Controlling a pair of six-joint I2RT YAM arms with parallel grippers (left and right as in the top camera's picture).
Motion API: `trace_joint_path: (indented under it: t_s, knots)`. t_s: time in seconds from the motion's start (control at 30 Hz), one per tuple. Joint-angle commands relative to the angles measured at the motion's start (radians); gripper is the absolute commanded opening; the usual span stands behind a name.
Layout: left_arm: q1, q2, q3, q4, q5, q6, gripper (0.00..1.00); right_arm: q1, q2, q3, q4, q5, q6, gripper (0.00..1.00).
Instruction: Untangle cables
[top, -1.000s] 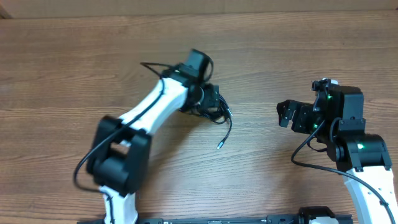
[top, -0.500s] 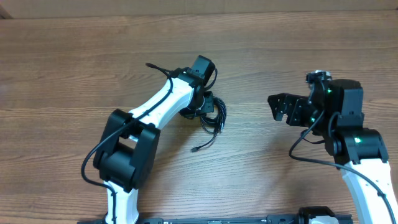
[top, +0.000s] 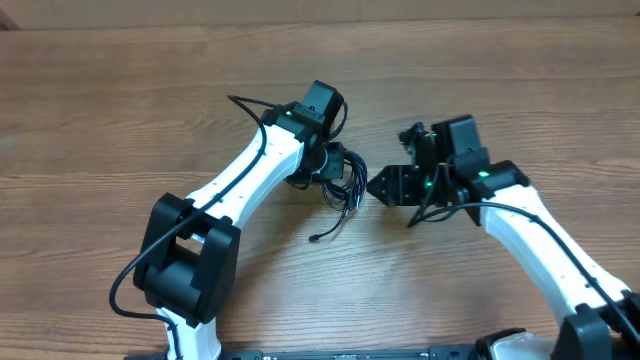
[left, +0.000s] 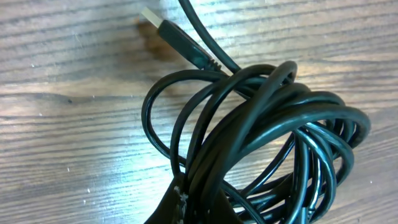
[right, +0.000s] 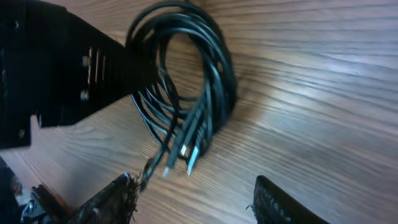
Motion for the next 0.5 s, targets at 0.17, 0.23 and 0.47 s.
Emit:
trace_joint_path:
  t_s: [0.17, 0.23, 0.47]
  knots:
    - [-0.012, -0.022, 0.023, -0.039, 0.047, 0.023, 0.04, 0.092, 0.116, 0.021, 0.133, 0.200, 0.042, 0.52]
    - [-0.012, -0.022, 0.023, -0.037, 0.059, 0.023, 0.04, 0.094, 0.132, 0.021, 0.156, 0.200, 0.042, 0.52]
    - [-0.012, -0.023, 0.023, -0.047, 0.066, 0.022, 0.04, 0.094, 0.174, 0.021, 0.199, 0.199, 0.113, 0.33]
